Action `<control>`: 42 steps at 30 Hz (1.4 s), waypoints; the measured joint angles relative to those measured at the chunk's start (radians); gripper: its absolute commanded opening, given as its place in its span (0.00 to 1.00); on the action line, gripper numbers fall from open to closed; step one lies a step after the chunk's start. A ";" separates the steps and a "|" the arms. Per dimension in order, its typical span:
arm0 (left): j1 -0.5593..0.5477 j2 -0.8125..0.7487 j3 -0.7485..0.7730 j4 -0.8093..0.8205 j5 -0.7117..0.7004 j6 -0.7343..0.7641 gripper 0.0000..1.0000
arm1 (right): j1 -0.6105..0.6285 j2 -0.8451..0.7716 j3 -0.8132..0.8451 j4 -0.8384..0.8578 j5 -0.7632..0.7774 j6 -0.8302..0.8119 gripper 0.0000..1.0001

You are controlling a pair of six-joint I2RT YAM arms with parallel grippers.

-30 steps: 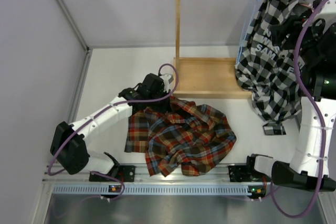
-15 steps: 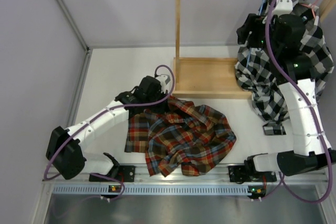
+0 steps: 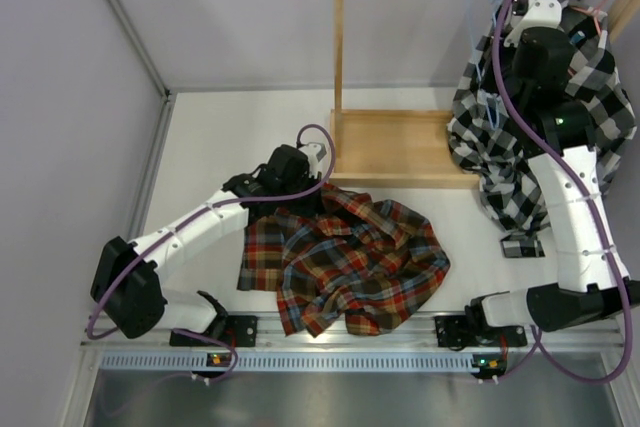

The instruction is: Place the shirt on the hanger

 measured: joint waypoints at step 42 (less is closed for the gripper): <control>0.000 0.000 0.000 0.004 0.020 0.001 0.00 | -0.054 -0.104 -0.111 0.037 -0.063 -0.063 0.00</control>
